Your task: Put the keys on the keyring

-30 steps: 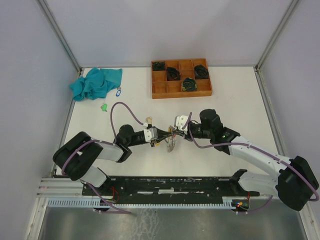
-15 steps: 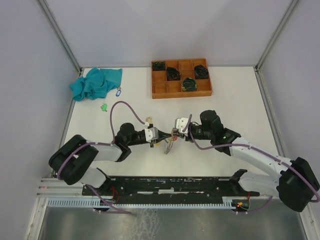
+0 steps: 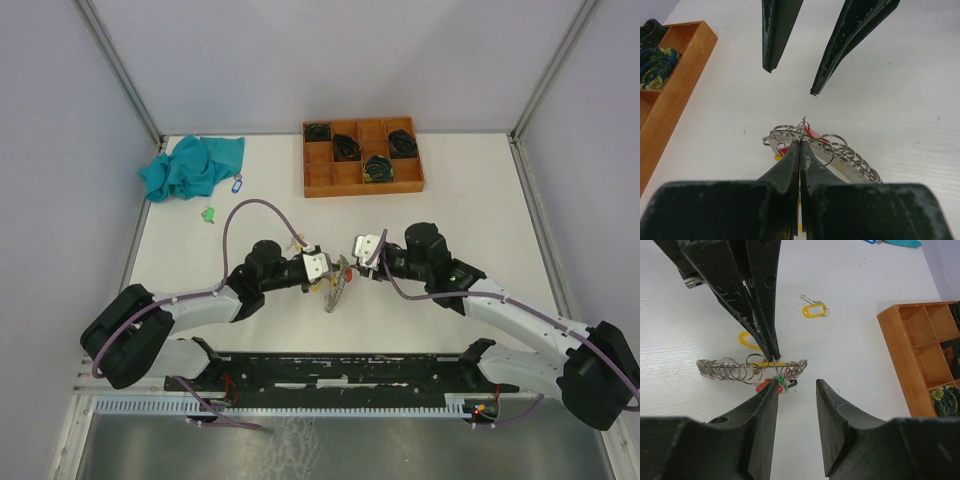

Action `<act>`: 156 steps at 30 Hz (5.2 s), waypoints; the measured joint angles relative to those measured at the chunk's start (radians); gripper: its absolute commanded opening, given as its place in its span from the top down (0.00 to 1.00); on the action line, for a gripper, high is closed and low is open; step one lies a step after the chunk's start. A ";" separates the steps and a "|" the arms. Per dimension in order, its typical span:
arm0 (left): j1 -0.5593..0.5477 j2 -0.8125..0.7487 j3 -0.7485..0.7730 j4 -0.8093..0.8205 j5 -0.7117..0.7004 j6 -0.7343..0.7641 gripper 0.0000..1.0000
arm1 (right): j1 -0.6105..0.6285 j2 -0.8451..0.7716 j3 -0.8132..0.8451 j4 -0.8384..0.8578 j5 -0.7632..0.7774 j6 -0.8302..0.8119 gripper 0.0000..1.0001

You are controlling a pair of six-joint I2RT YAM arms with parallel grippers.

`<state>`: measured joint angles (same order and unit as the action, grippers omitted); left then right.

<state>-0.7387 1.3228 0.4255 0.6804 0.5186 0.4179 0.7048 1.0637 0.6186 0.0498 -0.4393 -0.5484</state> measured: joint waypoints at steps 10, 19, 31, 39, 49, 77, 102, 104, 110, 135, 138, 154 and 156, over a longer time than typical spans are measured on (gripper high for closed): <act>-0.039 -0.024 0.002 -0.056 -0.146 0.015 0.97 | 0.000 0.120 -0.034 0.159 0.005 0.055 0.59; -0.047 -0.024 0.002 -0.044 -0.215 0.014 0.97 | 0.009 0.176 -0.144 0.381 0.068 0.129 0.63; -0.049 -0.024 0.002 -0.013 -0.238 0.011 0.97 | 0.066 0.251 -0.188 0.606 0.145 0.169 0.72; -0.050 -0.024 0.002 -0.003 -0.252 0.009 0.97 | 0.070 0.256 -0.198 0.660 0.185 0.185 0.73; -0.055 -0.023 0.002 0.002 -0.256 0.006 0.97 | 0.071 0.254 -0.199 0.683 0.215 0.193 0.73; -0.056 -0.011 0.002 0.007 -0.273 -0.024 0.97 | 0.072 0.212 -0.192 0.563 0.200 0.143 0.72; -0.055 -0.023 0.002 0.002 -0.220 -0.024 0.97 | -0.012 0.197 -0.017 0.197 -0.116 0.051 0.99; -0.055 -0.027 0.002 0.008 -0.216 -0.024 0.97 | -0.021 0.197 0.036 0.092 -0.171 0.030 0.99; -0.056 -0.034 -0.017 0.064 -0.179 -0.024 0.92 | -0.031 0.225 0.157 -0.134 -0.268 -0.026 0.99; -0.053 -0.041 -0.145 0.280 -0.123 0.022 0.72 | -0.047 0.207 0.161 -0.227 -0.328 -0.049 0.99; -0.052 -0.050 -0.150 0.277 -0.102 0.033 0.72 | -0.048 0.207 0.161 -0.230 -0.321 -0.056 0.99; -0.024 -0.067 -0.148 0.200 0.035 0.061 0.74 | -0.053 0.207 0.161 -0.231 -0.302 -0.087 0.99; -0.024 -0.065 -0.145 0.195 0.040 0.061 0.74 | -0.053 0.207 0.161 -0.231 -0.303 -0.087 0.99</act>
<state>-0.7631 1.2579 0.2810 0.8753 0.5587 0.4789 0.6514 1.2709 0.7792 -0.1810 -0.7425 -0.6353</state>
